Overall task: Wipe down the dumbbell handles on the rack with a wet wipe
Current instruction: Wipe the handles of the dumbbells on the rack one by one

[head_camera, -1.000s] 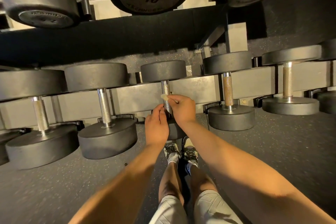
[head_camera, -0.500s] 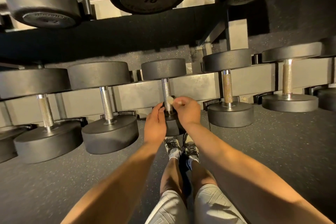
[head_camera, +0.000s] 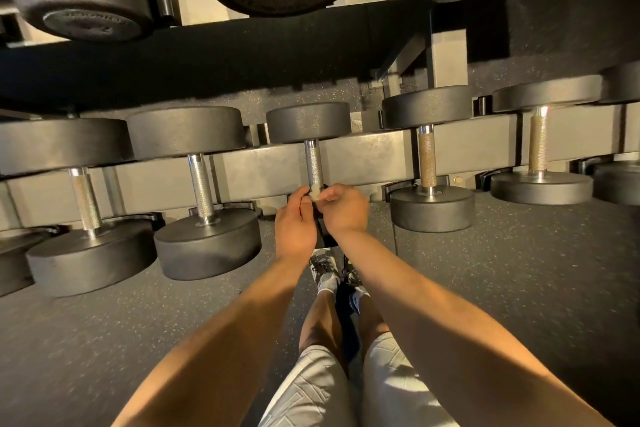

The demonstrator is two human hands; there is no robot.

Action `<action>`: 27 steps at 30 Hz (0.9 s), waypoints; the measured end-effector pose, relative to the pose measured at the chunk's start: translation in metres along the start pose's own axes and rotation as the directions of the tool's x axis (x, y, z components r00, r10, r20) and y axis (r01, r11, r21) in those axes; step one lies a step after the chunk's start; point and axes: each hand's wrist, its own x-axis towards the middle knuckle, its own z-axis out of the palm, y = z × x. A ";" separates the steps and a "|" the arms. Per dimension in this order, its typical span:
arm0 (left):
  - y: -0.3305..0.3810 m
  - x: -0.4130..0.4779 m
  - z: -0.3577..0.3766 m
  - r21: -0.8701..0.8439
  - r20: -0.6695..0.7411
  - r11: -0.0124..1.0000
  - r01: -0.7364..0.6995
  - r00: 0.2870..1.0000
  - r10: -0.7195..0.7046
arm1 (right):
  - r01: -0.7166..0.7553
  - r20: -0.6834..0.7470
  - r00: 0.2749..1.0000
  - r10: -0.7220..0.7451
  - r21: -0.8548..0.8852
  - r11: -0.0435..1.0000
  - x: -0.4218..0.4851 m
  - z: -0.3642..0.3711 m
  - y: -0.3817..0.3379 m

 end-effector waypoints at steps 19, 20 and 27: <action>0.039 0.068 0.002 -0.131 -0.174 0.977 -0.170 0.974 0.146 | 0.272 -0.079 0.959 -0.273 -0.023 0.962 0.016 0.013 0.003; 0.036 0.067 0.004 -0.112 -0.134 0.980 -0.165 0.980 0.150 | 0.272 -0.085 0.958 -0.274 -0.033 0.962 0.016 0.013 0.005; 0.013 0.039 -0.012 0.151 0.160 0.972 -0.180 0.975 0.155 | 0.218 -0.066 0.973 -0.222 -0.062 0.974 0.013 0.010 0.005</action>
